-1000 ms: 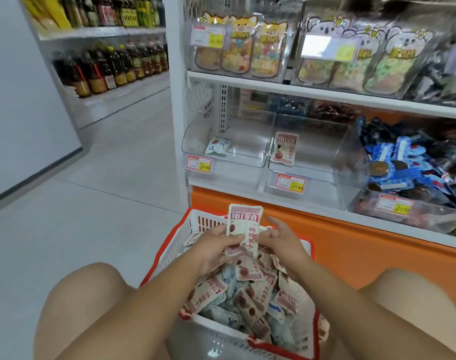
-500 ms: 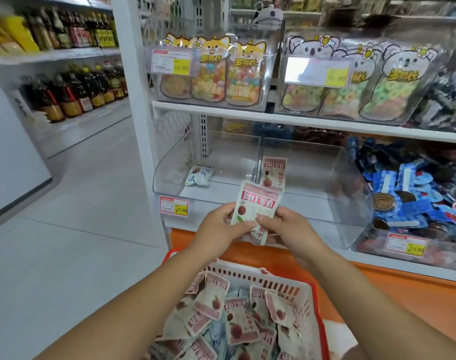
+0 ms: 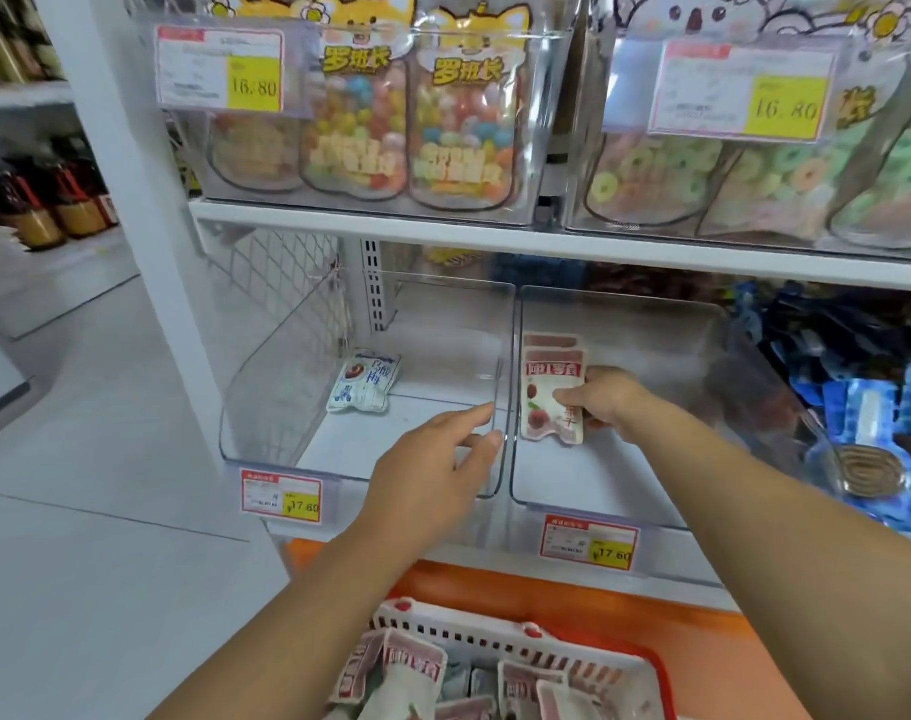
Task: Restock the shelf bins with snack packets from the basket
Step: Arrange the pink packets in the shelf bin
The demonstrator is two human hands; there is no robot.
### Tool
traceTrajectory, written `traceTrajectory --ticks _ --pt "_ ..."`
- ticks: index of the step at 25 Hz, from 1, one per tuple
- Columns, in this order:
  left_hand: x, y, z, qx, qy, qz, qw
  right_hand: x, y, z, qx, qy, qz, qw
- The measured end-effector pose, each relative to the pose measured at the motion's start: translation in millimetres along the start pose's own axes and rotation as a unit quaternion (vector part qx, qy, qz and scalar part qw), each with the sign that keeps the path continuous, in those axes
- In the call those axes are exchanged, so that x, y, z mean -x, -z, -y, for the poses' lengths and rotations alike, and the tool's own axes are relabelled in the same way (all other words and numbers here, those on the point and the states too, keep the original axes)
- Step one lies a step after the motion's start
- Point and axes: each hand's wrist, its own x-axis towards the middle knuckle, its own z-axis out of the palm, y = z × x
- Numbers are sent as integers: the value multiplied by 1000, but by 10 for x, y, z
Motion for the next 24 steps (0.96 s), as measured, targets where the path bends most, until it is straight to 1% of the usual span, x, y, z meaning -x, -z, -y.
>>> traceTrajectory --ticks 2,4,7,9,13,18,20,21,23,24 --pt "18 30 -42 10 21 23 999 -145 -66 -51 10 -2 -7 1000" --pt "32 41 -69 -5 29 41 999 -182 -92 -63 40 5 -5 999" --pt "37 40 -85 -15 35 41 998 -196 -106 -109 65 9 -17 998" --pt "42 36 -88 -8 40 37 998 -187 -108 -131 28 -6 -21 999" --pt "49 26 -88 -31 38 35 998 -140 -114 -127 -90 -43 -2 995" --pt "47 17 -89 -18 41 29 999 -164 -115 -144 -112 -53 3 992" --pt "39 16 -74 -13 37 27 999 -145 -77 -115 -89 -48 -16 995" --pt "36 14 -61 -9 32 23 999 -116 -47 -92 -50 -40 -40 997" --pt "63 19 -52 15 19 1 1000 15 30 -11 44 -9 -113 993" --pt "105 21 -44 35 11 -21 999 138 73 43 69 22 -144 987"
